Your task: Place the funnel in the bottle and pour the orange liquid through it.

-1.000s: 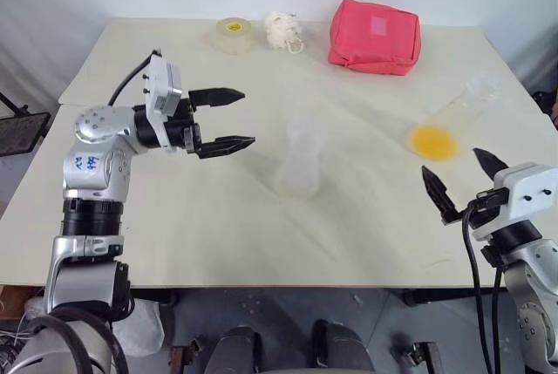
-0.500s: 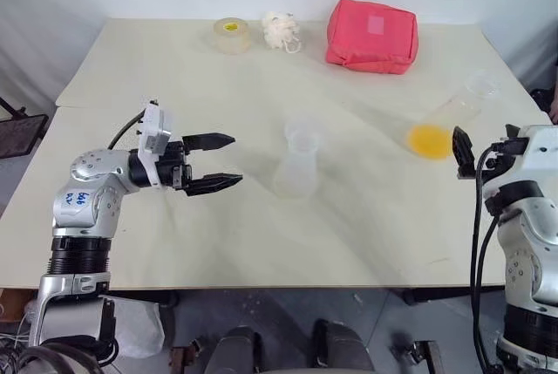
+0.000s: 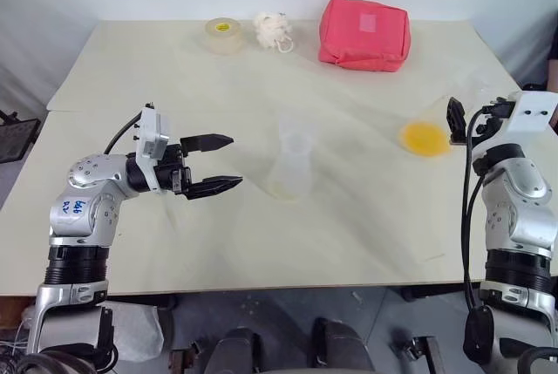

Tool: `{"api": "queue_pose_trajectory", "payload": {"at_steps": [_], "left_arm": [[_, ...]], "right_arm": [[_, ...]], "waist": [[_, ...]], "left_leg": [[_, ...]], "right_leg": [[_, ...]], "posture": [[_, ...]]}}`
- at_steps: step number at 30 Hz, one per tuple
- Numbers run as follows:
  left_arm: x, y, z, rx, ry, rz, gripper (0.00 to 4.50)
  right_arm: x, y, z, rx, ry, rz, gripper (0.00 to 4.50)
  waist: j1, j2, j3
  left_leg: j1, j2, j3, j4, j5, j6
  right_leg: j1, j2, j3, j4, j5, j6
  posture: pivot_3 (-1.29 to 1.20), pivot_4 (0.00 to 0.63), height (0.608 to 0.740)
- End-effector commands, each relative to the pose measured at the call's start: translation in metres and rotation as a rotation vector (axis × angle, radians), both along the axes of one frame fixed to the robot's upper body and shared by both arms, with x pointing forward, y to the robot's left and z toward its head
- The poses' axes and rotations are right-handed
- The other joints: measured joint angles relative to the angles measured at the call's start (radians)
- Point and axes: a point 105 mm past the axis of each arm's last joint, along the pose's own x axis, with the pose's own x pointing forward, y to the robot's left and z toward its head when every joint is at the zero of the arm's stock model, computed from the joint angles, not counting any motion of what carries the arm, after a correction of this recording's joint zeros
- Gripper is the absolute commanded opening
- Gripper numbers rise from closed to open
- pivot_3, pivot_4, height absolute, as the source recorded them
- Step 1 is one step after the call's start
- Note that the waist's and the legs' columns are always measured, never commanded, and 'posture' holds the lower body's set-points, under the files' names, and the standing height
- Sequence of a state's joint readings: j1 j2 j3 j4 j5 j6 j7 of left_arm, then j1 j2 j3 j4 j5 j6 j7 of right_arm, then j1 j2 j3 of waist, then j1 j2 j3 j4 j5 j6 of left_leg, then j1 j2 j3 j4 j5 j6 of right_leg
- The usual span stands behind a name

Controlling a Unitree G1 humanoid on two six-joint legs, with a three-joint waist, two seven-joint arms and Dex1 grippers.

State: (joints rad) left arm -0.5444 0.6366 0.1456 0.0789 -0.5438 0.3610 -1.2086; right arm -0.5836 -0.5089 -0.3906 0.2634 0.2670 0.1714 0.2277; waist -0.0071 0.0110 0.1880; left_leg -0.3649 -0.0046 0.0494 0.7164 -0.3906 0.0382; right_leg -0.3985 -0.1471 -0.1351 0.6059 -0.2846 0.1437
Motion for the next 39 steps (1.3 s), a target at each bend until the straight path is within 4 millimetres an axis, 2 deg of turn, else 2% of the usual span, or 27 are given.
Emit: {"api": "queue_pose_trajectory", "payload": {"at_steps": [1,14,17,21,24,26,31,37,39], "left_arm": [[-0.006,0.001,0.012,-0.008,-0.046,0.001,4.49],[-0.008,-0.001,0.015,-0.006,-0.057,0.012,4.49],[-0.008,0.0,0.016,-0.005,-0.061,0.016,4.5],[-0.01,0.0,0.016,-0.016,-0.067,0.013,4.5],[-0.011,0.0,0.016,-0.023,-0.069,0.004,4.5],[-0.012,0.003,0.013,-0.018,-0.066,-0.003,4.5],[-0.009,0.007,0.01,-0.028,-0.073,-0.048,4.5],[0.003,0.004,0.008,-0.056,-0.108,-0.102,4.5],[0.009,0.003,0.011,-0.089,-0.131,-0.105,4.5]], "right_arm": [[0.003,-0.002,0.017,-0.034,-0.063,-0.008,4.5],[0.038,0.001,0.02,-0.016,-0.063,0.006,4.5],[0.041,0.001,0.023,0.008,-0.081,-0.005,3.87],[0.039,0.004,0.023,0.008,-0.096,0.01,2.53],[0.035,0.007,0.025,0.005,-0.107,0.027,2.44],[0.027,0.02,0.035,-0.037,-0.13,0.077,2.44],[-0.005,0.069,0.071,-0.14,-0.196,0.212,2.44],[-0.029,0.138,0.087,-0.448,-0.23,0.277,2.44],[-0.034,0.156,0.089,-0.542,-0.249,0.285,2.44]], "waist": [[0.0,0.0,0.0],[-0.009,0.002,0.001],[-0.017,0.002,0.001],[-0.023,0.003,0.001],[-0.022,0.003,0.001],[-0.022,0.003,0.002],[-0.022,0.006,0.003],[-0.019,0.006,0.003],[-0.017,0.006,0.003]], "left_leg": [[0.0,0.0,0.0,0.0,0.0,0.0],[0.0,0.001,-0.001,0.0,0.0,0.0],[-0.001,0.0,-0.002,0.0,0.0,0.0],[-0.001,0.0,-0.003,0.0,0.0,0.0],[-0.001,0.0,-0.004,0.0,0.0,0.0],[-0.002,0.0,-0.004,0.0,0.0,0.0],[-0.004,0.0,-0.003,0.0,0.0,0.0],[-0.004,-0.001,0.0,0.001,0.0,0.0],[-0.005,-0.001,0.0,0.0,0.0,0.0]], "right_leg": [[0.0,0.0,0.0,0.0,0.0,0.0],[0.0,0.0,0.0,0.0,0.0,0.0],[0.0,-0.001,0.0,0.0,0.0,0.0],[0.0,-0.001,0.0,0.0,0.0,0.0],[0.0,-0.001,0.0,0.0,0.0,0.0],[0.0,-0.001,0.0,0.0,0.0,0.0],[-0.003,-0.001,0.001,0.001,0.0,0.0],[-0.008,-0.001,0.002,0.006,0.0,0.0],[-0.008,-0.001,0.002,0.006,0.0,0.0]], "posture": [[0.0,0.15,0.74],[0.0,0.15,0.74],[0.0,0.15,0.74],[0.0,0.15,0.74],[0.0,0.15,0.74],[0.0,0.15,0.74],[0.0,0.15,0.74],[0.0,0.15,0.74],[0.0,0.15,0.74]]}}
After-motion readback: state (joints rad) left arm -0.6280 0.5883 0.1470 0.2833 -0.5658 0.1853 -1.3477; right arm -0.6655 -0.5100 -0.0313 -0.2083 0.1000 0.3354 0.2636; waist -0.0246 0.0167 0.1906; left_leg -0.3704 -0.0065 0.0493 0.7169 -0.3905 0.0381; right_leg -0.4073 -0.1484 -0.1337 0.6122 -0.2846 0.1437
